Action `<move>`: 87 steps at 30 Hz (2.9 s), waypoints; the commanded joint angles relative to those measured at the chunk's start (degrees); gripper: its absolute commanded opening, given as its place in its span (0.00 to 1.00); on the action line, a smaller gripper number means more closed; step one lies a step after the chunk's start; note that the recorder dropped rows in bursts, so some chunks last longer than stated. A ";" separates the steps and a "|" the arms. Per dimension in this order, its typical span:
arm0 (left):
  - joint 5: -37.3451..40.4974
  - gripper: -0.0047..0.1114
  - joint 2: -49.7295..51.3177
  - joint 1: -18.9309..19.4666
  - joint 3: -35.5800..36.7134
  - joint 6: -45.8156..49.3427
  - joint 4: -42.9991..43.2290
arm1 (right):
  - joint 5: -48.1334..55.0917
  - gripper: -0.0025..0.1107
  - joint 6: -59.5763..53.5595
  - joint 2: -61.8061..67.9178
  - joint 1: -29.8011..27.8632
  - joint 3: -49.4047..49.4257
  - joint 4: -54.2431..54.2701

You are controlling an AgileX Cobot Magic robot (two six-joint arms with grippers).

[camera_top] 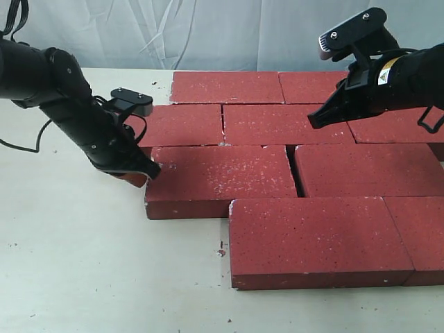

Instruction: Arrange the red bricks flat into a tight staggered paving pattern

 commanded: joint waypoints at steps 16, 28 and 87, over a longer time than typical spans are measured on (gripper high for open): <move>-3.39 0.04 0.33 -3.14 0.24 -0.32 -2.78 | -0.44 0.01 -0.26 0.16 -0.22 0.32 -0.23; -2.65 0.04 0.33 -3.14 0.24 -0.97 0.46 | -0.64 0.01 -0.26 0.16 -0.22 0.32 -0.23; -13.69 0.04 -73.64 7.12 33.22 -27.16 25.44 | 23.01 0.01 7.31 -36.24 -16.98 2.58 -0.50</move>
